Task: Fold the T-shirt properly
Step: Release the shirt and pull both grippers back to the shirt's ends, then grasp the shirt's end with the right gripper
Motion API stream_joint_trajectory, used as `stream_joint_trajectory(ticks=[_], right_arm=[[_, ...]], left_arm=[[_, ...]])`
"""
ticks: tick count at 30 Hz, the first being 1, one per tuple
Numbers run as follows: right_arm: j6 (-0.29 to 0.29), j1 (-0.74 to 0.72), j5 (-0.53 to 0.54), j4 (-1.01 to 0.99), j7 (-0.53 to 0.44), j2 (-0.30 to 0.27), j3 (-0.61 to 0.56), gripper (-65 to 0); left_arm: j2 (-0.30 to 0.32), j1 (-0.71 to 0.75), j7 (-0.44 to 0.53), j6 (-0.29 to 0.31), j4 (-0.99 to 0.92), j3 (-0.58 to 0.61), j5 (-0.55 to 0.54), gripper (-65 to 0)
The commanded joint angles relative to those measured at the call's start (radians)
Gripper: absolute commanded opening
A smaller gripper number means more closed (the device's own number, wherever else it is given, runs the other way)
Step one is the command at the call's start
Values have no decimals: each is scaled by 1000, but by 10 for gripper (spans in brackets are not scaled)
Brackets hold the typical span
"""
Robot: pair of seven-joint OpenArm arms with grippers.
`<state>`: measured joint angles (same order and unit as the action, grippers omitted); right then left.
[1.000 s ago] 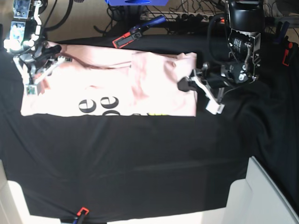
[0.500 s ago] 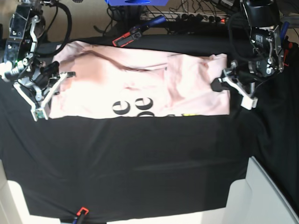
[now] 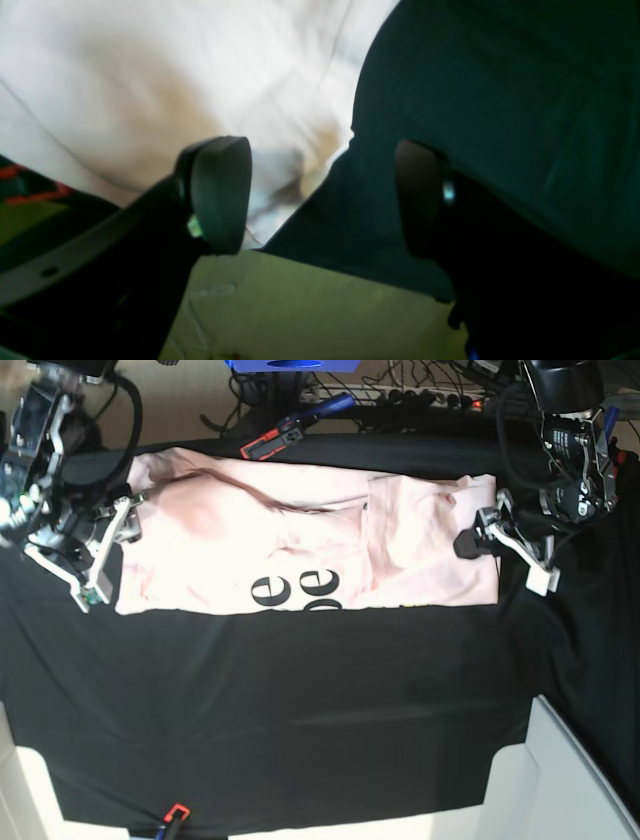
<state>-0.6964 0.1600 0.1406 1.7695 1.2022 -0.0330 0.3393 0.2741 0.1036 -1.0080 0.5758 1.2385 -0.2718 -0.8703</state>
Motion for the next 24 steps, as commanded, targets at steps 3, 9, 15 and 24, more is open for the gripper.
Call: stream_joint_trajectory(ticks=[3,9,15,24], right_arm=[[-2,-49,9,-72,-8,-5,71,-223],[-2,-83,164,-194,18,-49,151,-228],[-2,-83,373,-294,38,-91,154,-229],[-2,-107,451,-471,29,-115,154,-229]], left_arm=[[15,-2,18,8,65,-8,-22,-363],[23,0,16,6,79,-65,-17,-363],[24,14,16,6,83,-99,-17,-363],[70,32,21,5,152,-99,-11,-363]])
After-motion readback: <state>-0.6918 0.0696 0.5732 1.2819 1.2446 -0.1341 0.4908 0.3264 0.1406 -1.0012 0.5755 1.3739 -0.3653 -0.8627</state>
